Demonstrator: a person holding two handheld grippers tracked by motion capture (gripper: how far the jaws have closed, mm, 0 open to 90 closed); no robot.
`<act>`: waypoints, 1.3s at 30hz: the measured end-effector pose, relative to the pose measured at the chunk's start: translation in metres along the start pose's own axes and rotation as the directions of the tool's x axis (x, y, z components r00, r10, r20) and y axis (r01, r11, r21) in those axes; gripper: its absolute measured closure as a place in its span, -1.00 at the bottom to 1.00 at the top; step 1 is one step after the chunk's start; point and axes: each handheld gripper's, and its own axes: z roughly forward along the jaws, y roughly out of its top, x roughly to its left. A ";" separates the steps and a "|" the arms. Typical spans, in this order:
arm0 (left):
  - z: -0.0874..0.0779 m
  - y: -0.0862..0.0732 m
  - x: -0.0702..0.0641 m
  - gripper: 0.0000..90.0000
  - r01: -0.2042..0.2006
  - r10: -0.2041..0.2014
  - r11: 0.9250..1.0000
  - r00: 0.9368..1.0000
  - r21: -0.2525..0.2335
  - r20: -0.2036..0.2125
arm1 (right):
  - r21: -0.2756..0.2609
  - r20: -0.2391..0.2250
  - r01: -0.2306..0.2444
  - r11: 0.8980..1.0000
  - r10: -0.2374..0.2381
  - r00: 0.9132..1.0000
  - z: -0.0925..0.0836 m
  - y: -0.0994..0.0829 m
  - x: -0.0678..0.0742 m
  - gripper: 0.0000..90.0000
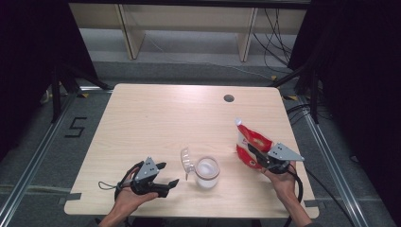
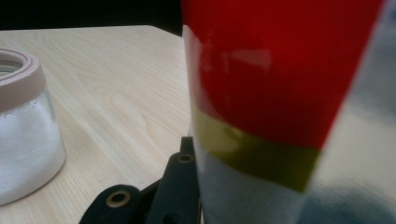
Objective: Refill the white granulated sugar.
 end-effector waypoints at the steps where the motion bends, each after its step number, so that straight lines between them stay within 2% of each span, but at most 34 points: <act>1: 0.000 0.000 0.000 -0.49 -0.003 0.003 1.000 1.000 0.003 0.001 | 0.004 -0.002 -0.017 1.000 0.017 1.000 0.000 0.000 0.001 0.87; 4: -0.001 0.000 0.001 -0.49 -0.018 0.018 1.000 1.000 0.004 -0.001 | 0.011 0.006 -0.033 0.999 0.033 0.999 -0.001 0.000 0.002 0.87; 6: -0.001 0.000 0.001 -0.49 -0.018 0.018 1.000 1.000 0.003 0.000 | -0.006 0.013 0.004 1.000 -0.004 1.000 0.000 0.000 0.000 0.86; 8: -0.001 0.000 0.001 -0.49 -0.009 0.009 1.000 1.000 -0.001 -0.002 | 0.013 0.010 -0.023 1.000 0.023 1.000 -0.001 0.001 0.003 0.82; 9: -0.001 0.000 0.001 -0.49 -0.004 0.004 1.000 1.000 -0.001 -0.002 | -0.001 0.019 0.002 1.000 -0.001 1.000 -0.001 0.001 0.001 0.81; 10: -0.001 0.000 0.001 -0.49 -0.006 0.006 1.000 1.000 -0.001 -0.002 | -0.002 0.029 -0.013 1.000 0.013 0.999 -0.002 0.001 0.002 0.76; 13: -0.001 0.001 0.001 -0.49 -0.019 0.019 1.000 1.000 0.001 -0.002 | -0.003 0.036 -0.006 1.000 0.006 0.999 -0.005 0.001 -0.001 0.69; 14: -0.001 0.000 0.001 -0.49 -0.020 0.020 1.000 1.000 0.001 -0.002 | 0.006 0.026 -0.036 0.999 0.036 0.999 -0.006 0.001 0.000 0.67; 15: -0.001 0.000 0.001 -0.49 -0.014 0.014 1.000 1.000 0.000 -0.003 | -0.019 0.046 -0.015 1.000 0.016 0.999 -0.006 0.001 -0.002 0.64; 16: -0.001 0.000 0.001 -0.49 -0.014 0.014 1.000 1.000 0.001 -0.003 | 0.011 0.026 -0.043 0.999 0.043 0.999 -0.008 0.002 0.001 0.63; 17: -0.001 0.000 0.001 -0.49 -0.006 0.006 1.000 1.000 0.000 -0.002 | -0.007 0.042 0.010 1.000 -0.010 0.999 -0.007 0.002 -0.002 0.63; 19: -0.001 0.000 0.000 -0.49 0.000 0.000 1.000 1.000 -0.001 -0.001 | -0.007 0.050 0.003 1.000 -0.002 0.999 -0.007 0.002 -0.001 0.59; 20: -0.001 0.000 0.000 -0.49 0.000 0.000 1.000 1.000 -0.001 -0.003 | 0.008 0.042 -0.022 1.000 0.021 0.999 -0.009 0.003 0.000 0.56; 21: -0.001 0.000 0.000 -0.49 0.001 -0.001 1.000 1.000 -0.002 -0.003 | -0.005 0.047 -0.029 1.000 0.029 0.998 -0.010 0.003 -0.002 0.47; 22: -0.001 0.000 0.002 -0.49 -0.017 0.017 1.000 1.000 -0.002 -0.002 | 0.028 0.039 -0.070 0.997 0.069 0.997 -0.013 0.003 0.000 0.44; 24: -0.001 0.000 0.002 -0.49 -0.025 0.025 1.000 1.000 -0.001 -0.001 | 0.016 0.047 -0.081 0.997 0.080 0.996 -0.014 0.003 0.000 0.37; 25: -0.001 0.000 0.002 -0.49 -0.023 0.023 1.000 1.000 0.000 -0.001 | 0.022 0.045 -0.097 0.995 0.096 0.994 -0.016 0.003 0.000 0.37; 26: -0.001 0.000 0.000 -0.49 -0.002 0.002 1.000 1.000 0.001 -0.001 | 0.022 0.045 -0.097 0.995 0.096 0.994 -0.016 0.003 0.000 0.29; 27: -0.001 0.000 0.000 -0.49 0.004 -0.004 1.000 1.000 -0.004 -0.001 | 0.004 0.047 -0.114 0.993 0.114 0.992 -0.017 0.003 0.000 0.25; 29: -0.001 0.000 0.001 -0.49 -0.005 0.005 1.000 1.000 0.000 -0.002 | 0.021 0.038 -0.120 0.993 0.119 0.992 -0.019 0.003 0.000 0.20; 30: -0.001 0.000 0.001 -0.49 -0.005 0.005 1.000 1.000 0.000 -0.002 | 0.025 0.054 -0.094 0.995 0.093 0.994 -0.021 0.004 0.000 0.16; 31: -0.001 0.000 0.000 -0.49 -0.002 0.002 1.000 1.000 0.001 -0.002 | 0.024 0.049 -0.140 0.990 0.139 0.989 -0.022 0.003 0.001 0.06; 33: -0.001 0.000 0.000 -0.49 -0.002 0.002 1.000 1.000 0.001 -0.003 | 0.024 0.047 -0.130 0.991 0.129 0.991 -0.023 0.004 0.000 0.01; 34: -0.001 0.000 0.001 -0.49 -0.003 0.003 1.000 1.000 0.000 -0.003 | 0.027 0.061 -0.156 0.987 0.154 0.986 -0.027 0.005 0.004 -0.05; 35: -0.001 0.000 0.001 -0.49 -0.011 0.011 1.000 1.000 -0.001 -0.003 | 0.027 0.061 -0.156 0.987 0.154 0.986 -0.027 0.005 0.004 -0.05; 36: -0.002 0.000 0.002 -0.49 -0.019 0.019 1.000 1.000 -0.001 -0.002 | 0.024 0.061 -0.116 0.993 0.114 0.992 -0.028 0.005 0.003 -0.08; 37: -0.001 0.000 0.002 -0.49 -0.026 0.026 1.000 1.000 0.001 -0.002 | 0.030 0.057 -0.140 0.990 0.138 0.989 -0.030 0.006 0.005 -0.12; 38: -0.001 0.000 0.002 -0.49 -0.024 0.024 1.000 1.000 0.002 -0.001 | 0.033 0.063 -0.138 0.990 0.136 0.989 -0.031 0.006 0.007 -0.14; 39: -0.001 0.000 0.001 -0.49 -0.008 0.008 1.000 1.000 0.003 -0.002 | 0.043 0.065 -0.149 0.988 0.146 0.987 -0.033 0.006 0.009 -0.15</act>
